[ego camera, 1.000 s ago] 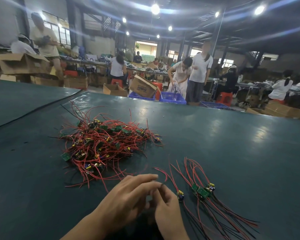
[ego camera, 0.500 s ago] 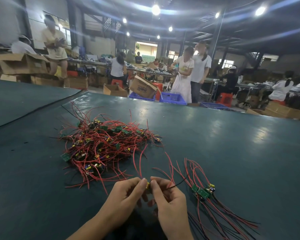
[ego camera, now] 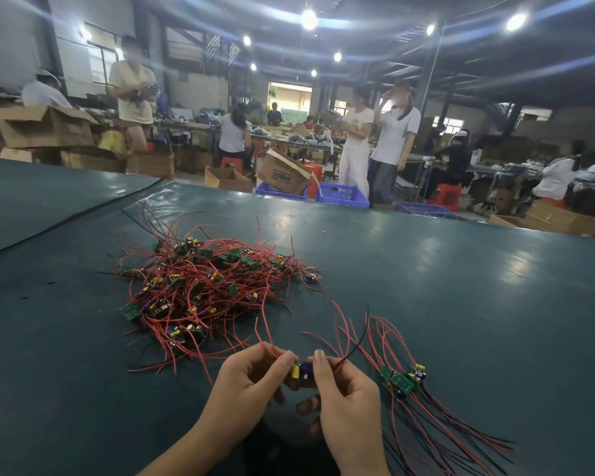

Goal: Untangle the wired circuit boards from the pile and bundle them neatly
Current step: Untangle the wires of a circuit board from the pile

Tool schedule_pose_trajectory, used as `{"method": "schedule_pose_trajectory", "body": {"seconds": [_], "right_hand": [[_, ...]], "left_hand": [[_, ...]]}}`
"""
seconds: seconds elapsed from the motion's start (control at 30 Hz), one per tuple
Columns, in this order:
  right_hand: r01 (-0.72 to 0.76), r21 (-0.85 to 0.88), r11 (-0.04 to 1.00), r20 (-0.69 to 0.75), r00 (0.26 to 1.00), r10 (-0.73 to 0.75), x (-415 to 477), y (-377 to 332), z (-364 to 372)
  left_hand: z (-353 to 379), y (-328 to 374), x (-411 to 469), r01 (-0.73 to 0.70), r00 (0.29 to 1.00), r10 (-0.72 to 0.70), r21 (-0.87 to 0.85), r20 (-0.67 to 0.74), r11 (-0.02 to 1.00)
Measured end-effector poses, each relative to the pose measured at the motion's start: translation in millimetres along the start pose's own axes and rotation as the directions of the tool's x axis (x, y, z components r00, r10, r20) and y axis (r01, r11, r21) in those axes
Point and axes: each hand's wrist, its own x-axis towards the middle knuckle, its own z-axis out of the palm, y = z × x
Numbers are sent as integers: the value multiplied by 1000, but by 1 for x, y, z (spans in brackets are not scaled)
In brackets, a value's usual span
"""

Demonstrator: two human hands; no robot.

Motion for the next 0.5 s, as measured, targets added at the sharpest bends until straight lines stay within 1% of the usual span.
{"method": "schedule_pose_trajectory", "body": {"seconds": [0.13, 0.27, 0.4, 0.5], "right_hand": [[-56, 67, 996, -26, 998, 58, 1, -1, 0], [-106, 107, 989, -57, 992, 113, 4, 1, -1], [-98, 125, 987, -49, 993, 105, 6, 2, 0], [-55, 124, 991, -1, 998, 55, 3, 1, 1]], "left_hand": [[0, 3, -1, -23, 999, 22, -27, -27, 999], [1, 6, -1, -77, 993, 73, -40, -90, 996], [-1, 5, 0, -95, 991, 89, -55, -103, 994], [-3, 3, 2, -25, 999, 21, -104, -44, 994]]}}
